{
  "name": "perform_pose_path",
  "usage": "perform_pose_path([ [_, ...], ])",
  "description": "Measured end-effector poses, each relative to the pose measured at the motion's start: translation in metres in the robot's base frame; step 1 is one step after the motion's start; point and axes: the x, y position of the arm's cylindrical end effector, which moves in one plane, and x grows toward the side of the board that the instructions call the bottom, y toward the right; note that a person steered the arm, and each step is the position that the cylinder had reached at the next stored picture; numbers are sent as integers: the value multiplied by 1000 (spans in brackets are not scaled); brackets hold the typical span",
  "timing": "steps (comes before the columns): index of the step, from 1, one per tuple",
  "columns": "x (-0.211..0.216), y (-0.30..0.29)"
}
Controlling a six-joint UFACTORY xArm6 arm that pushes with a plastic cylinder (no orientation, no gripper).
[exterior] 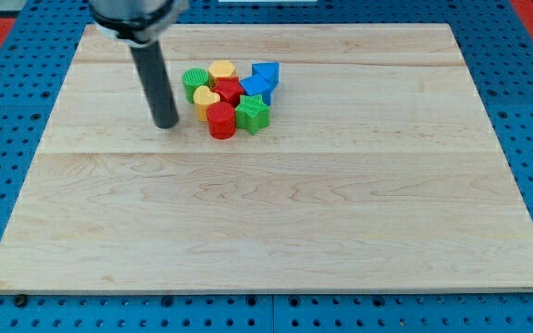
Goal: Slightly move the green star towards the left
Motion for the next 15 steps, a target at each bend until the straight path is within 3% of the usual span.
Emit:
perform_pose_path([
  [1, 17, 45],
  [3, 23, 58],
  [5, 18, 81],
  [7, 19, 170],
  [8, -7, 182],
  [11, -41, 116],
  [13, -2, 127],
  [15, 3, 131],
])
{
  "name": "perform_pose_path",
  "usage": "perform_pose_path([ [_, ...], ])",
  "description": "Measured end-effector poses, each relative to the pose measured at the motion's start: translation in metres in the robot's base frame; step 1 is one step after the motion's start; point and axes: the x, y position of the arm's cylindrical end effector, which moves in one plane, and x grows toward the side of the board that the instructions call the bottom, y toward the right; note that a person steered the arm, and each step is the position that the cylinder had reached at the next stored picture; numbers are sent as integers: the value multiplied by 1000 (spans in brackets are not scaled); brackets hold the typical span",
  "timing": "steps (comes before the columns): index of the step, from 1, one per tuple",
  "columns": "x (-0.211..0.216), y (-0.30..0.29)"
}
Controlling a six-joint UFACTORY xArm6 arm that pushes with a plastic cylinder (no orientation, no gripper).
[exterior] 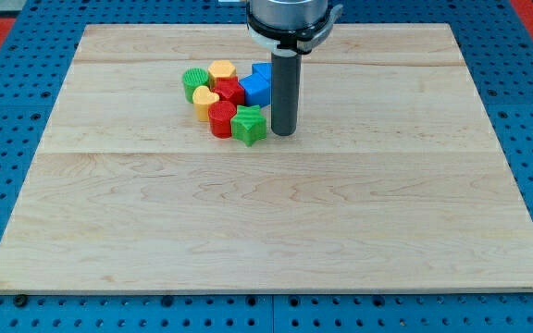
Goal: Slightly move the green star towards the left
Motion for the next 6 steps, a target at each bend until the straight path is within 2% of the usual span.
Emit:
perform_pose_path([
  [2, 9, 4],
  [4, -17, 42],
  [6, -27, 44],
])
